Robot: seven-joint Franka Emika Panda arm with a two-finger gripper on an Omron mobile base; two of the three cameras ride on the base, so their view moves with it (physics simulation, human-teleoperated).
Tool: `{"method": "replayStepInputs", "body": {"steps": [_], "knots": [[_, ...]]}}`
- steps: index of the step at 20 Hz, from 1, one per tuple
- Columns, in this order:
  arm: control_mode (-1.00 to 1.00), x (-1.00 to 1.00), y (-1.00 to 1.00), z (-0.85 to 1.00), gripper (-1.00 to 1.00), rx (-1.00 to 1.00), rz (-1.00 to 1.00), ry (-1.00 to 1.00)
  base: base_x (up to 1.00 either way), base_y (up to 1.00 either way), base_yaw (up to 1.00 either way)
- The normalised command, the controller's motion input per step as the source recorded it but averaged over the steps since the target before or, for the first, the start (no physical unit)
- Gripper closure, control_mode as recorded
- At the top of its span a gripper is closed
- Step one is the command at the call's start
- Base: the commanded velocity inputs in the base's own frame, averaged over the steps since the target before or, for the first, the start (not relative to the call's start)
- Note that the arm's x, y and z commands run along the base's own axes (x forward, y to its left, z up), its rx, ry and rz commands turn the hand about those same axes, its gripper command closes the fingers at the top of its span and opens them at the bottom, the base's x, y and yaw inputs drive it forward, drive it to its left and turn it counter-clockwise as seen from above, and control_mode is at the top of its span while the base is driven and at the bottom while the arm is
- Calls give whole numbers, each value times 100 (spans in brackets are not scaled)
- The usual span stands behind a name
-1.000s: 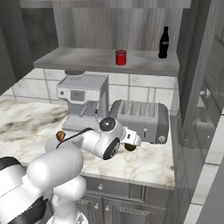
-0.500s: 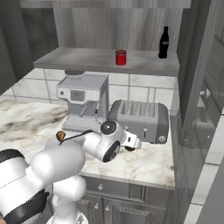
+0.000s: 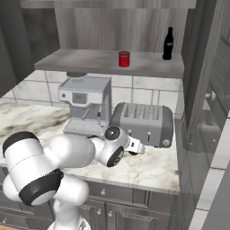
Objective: Pick the avocado and bread from the counter and place them on the plate. Then pick the jam from the cabinet and place it next to the plate. Lastly close the cabinet door.
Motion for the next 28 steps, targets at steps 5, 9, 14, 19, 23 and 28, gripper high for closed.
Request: {"method": "replayStepInputs", "body": {"steps": [5,9,14,19,23,28], "knots": [[-100,30,-19,-33,-100,0,0,0,0,0,0],[-100,41,-18,-36,-100,0,0,-1,0,0,0],[-100,39,-8,-30,100,0,0,-3,0,0,0],[-100,23,0,-7,100,0,0,-2,0,0,0],[-100,-1,3,67,100,0,0,0,0,0,0],[-100,-6,18,100,100,0,1,0,0,0,0]]}}
